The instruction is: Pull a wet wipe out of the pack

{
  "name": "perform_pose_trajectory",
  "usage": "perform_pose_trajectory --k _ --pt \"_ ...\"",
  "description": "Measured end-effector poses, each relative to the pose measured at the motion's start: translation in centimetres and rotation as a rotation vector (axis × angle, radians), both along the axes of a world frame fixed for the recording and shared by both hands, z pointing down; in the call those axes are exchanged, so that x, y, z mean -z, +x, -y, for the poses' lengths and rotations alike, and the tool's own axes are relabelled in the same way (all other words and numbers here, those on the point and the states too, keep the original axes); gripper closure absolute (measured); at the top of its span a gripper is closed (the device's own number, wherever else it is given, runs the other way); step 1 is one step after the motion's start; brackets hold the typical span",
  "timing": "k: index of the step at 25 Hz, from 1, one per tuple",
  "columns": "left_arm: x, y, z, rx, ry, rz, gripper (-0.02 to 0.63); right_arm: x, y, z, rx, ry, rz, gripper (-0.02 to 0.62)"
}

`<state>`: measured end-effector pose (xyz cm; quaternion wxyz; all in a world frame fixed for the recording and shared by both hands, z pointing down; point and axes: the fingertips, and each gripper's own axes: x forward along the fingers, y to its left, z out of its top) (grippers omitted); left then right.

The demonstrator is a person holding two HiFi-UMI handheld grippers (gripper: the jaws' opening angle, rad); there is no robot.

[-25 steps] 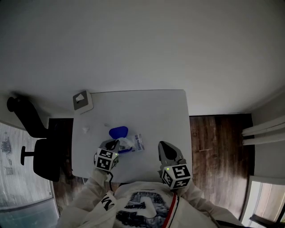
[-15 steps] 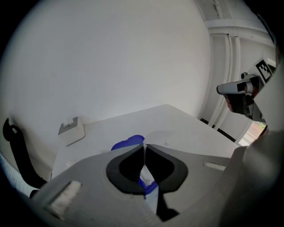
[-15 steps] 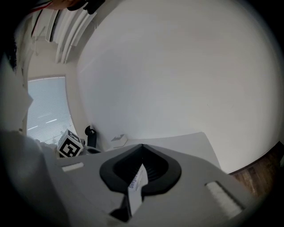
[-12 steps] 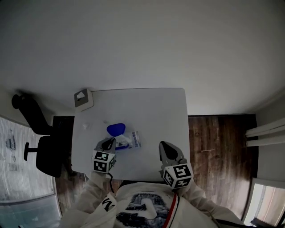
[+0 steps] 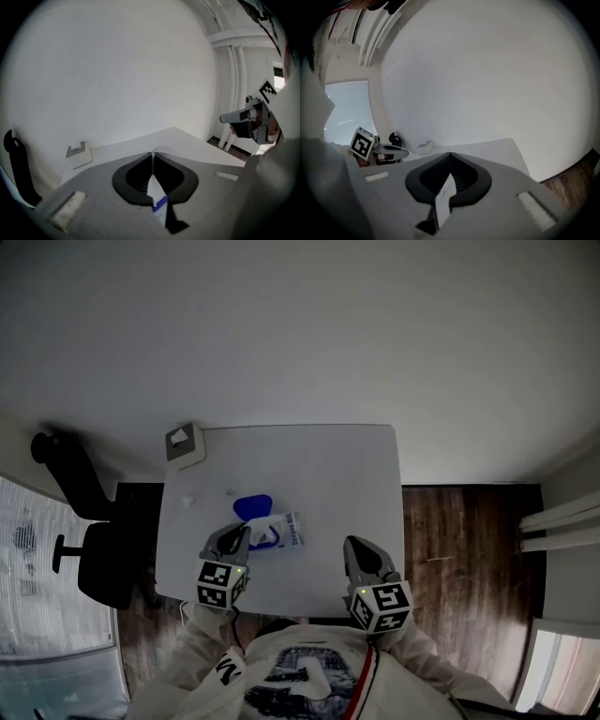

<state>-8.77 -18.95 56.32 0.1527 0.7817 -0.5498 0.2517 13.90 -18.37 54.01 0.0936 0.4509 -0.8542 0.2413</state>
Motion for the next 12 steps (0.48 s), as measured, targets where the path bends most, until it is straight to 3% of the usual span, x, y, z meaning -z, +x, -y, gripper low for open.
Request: perform_pose_trajectory --k 12 --pt "5.7 -1.6 -5.8 0.003 0.162 -0.165 0.600 2.3 -3.9 -5.8 -0.036 0.048 -0.027 0.591"
